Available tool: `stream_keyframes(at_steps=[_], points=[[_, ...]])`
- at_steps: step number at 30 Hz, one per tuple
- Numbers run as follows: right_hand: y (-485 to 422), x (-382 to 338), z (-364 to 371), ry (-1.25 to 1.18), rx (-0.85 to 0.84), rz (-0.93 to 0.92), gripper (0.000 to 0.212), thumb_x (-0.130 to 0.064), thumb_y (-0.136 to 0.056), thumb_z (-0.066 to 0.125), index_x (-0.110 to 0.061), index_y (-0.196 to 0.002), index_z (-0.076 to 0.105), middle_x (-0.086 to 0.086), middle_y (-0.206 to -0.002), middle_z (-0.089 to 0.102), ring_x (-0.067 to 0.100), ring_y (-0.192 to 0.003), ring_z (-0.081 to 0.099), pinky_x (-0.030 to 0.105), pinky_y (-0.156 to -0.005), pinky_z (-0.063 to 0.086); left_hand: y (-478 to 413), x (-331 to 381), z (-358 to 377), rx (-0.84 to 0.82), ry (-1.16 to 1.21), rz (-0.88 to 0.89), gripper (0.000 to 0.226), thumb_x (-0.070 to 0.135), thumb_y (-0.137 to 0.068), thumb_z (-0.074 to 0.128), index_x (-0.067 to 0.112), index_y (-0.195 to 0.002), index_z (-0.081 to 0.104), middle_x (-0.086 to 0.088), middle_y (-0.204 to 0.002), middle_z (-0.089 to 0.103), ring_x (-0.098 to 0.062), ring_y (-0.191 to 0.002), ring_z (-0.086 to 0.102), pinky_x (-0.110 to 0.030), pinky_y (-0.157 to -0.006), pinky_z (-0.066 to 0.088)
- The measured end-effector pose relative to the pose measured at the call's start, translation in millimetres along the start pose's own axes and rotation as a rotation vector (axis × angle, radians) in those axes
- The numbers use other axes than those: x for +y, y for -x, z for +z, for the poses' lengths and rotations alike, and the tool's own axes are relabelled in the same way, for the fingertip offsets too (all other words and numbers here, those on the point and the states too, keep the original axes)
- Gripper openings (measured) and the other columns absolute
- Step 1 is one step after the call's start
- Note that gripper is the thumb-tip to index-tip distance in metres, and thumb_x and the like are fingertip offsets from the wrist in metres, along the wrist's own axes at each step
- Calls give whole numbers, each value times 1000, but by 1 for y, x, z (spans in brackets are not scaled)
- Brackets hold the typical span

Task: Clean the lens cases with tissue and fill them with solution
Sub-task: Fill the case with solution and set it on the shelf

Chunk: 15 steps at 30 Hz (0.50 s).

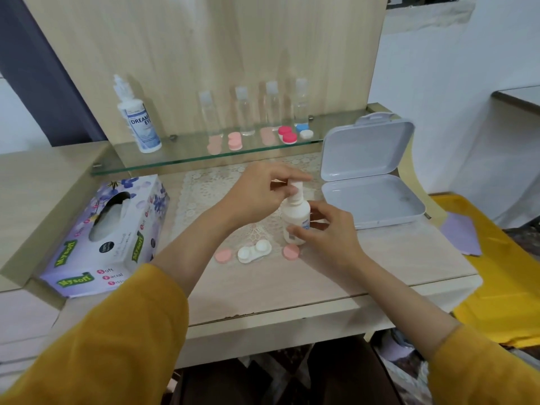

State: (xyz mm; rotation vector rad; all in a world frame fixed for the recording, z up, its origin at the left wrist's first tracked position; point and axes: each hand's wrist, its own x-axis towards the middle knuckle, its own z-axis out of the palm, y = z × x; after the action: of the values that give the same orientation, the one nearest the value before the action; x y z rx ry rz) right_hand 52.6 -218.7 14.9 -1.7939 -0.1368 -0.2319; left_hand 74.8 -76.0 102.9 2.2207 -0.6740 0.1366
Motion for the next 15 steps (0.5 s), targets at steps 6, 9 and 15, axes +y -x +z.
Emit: stream_keyframes(at_steps=[6, 9, 15], points=[[-2, 2, -1, -20, -1, 9, 35, -14, -66, 79, -26, -96, 67, -7, -88, 69, 12, -83, 66, 39, -79, 55, -4, 2, -3, 10, -7, 28, 32, 2, -88, 55, 16, -116, 63, 6, -113, 61, -3, -100, 57, -9, -90, 43], [-3, 3, 0, -10, -2, 1, 35, -14, -66, 79, -27, -95, 66, -7, -88, 69, 14, -83, 66, 41, -79, 54, -5, -1, -6, -69, -93, 53, 36, -6, -86, 54, 15, -114, 64, 4, -109, 61, -4, -98, 56, -13, -91, 44], [-2, 0, -1, 12, -12, -18, 32, -15, -67, 79, -29, -92, 65, -9, -87, 69, 10, -82, 65, 37, -79, 54, -15, -2, -1, 54, -393, 64, 22, 37, -81, 66, 15, -82, 64, 3, -80, 61, -9, -69, 50, -26, -65, 42]])
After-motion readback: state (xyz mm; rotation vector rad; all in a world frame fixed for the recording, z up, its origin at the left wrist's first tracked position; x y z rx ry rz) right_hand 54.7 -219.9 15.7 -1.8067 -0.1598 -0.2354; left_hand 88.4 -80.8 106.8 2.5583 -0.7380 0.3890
